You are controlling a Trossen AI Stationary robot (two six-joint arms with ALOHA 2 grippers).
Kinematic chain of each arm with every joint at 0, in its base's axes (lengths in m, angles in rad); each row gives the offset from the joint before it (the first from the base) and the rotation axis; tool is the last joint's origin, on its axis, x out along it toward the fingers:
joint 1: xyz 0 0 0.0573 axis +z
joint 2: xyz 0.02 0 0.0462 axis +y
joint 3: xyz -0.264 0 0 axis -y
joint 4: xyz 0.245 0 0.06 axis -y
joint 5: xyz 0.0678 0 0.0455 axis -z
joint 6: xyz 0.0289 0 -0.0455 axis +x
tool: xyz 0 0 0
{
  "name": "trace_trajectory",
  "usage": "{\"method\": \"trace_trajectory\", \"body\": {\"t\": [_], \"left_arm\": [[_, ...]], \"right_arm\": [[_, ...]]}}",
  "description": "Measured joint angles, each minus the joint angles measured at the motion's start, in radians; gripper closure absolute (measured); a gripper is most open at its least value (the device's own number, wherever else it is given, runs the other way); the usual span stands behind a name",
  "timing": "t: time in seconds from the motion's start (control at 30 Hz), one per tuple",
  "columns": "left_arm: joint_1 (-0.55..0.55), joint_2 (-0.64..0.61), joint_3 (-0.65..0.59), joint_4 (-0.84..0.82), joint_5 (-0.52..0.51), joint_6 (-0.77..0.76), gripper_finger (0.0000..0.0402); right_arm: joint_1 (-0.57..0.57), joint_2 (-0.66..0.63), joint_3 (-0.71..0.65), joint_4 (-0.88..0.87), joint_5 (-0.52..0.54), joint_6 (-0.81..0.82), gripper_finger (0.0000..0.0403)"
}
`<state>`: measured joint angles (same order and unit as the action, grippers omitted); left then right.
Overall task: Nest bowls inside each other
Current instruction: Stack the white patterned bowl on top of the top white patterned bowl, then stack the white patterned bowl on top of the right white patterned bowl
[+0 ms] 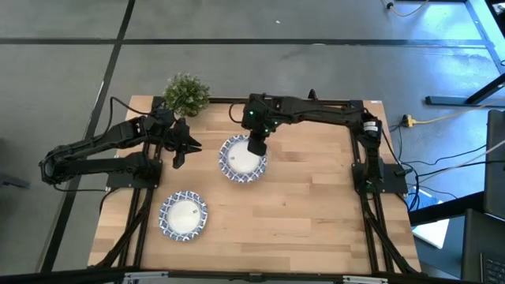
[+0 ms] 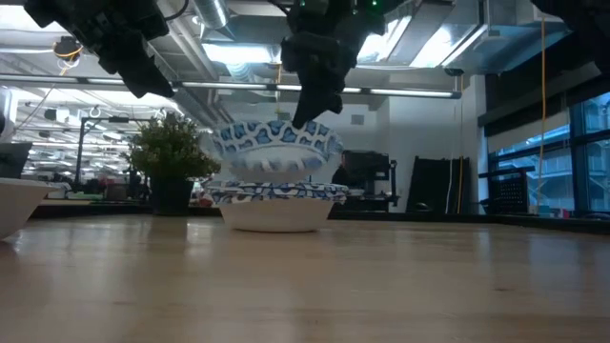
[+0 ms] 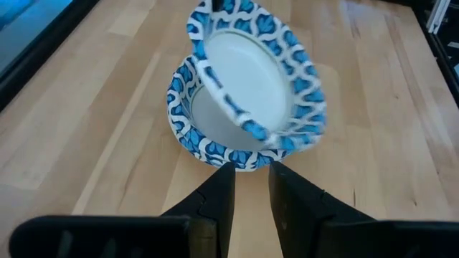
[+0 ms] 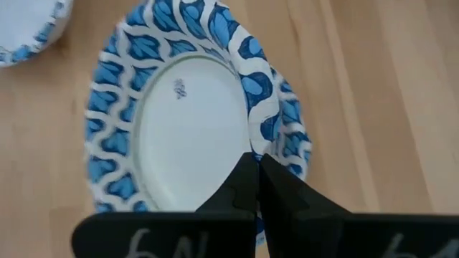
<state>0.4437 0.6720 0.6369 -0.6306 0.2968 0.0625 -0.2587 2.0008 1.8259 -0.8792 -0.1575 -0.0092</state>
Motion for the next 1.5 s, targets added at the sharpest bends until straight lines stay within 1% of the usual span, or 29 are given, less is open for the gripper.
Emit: {"method": "trace_trajectory", "body": {"t": [0.17, 0.43, 0.57, 0.7, 0.87, 1.03, 1.2, 1.37, 1.5], "left_arm": [[0.0, 0.0, 0.0, 0.0, 0.0, 0.001, 0.032], [0.0, 0.0, 0.0, -0.007, 0.0, 0.001, 0.0321], [0.0, 0.0, 0.0, -0.009, 0.0, 0.001, 0.0321], [0.0, 0.0, 0.0, -0.009, 0.0, 0.001, 0.0321], [0.0, 0.0, 0.0, -0.009, 0.0, 0.001, 0.0321], [0.0, 0.0, 0.0, -0.009, 0.0, 0.002, 0.0321], [0.0, 0.0, 0.0, -0.009, -0.009, 0.019, 0.0321], [0.001, 0.0, 0.0, -0.009, -0.044, 0.022, 0.0321], [0.001, 0.0, 0.0, -0.009, -0.045, 0.027, 0.0321]], "right_arm": [[-0.017, 0.017, 0.0, -0.027, -0.014, 0.008, 0.0392], [-0.01, 0.121, 0.0, -0.032, -0.061, 0.003, 0.0393], [-0.004, 0.164, 0.0, -0.03, -0.051, -0.011, 0.0376], [-0.003, 0.173, 0.0, 0.005, -0.023, -0.012, 0.0353], [-0.003, 0.165, -0.001, 0.067, -0.019, -0.019, 0.0319], [-0.003, 0.165, 0.021, 0.053, -0.017, -0.022, 0.0283], [-0.002, 0.157, 0.021, 0.03, 0.047, -0.033, 0.0254], [-0.002, 0.102, 0.021, 0.003, 0.061, -0.057, 0.0243], [-0.003, 0.012, 0.022, -0.002, 0.071, -0.063, 0.0243]]}}
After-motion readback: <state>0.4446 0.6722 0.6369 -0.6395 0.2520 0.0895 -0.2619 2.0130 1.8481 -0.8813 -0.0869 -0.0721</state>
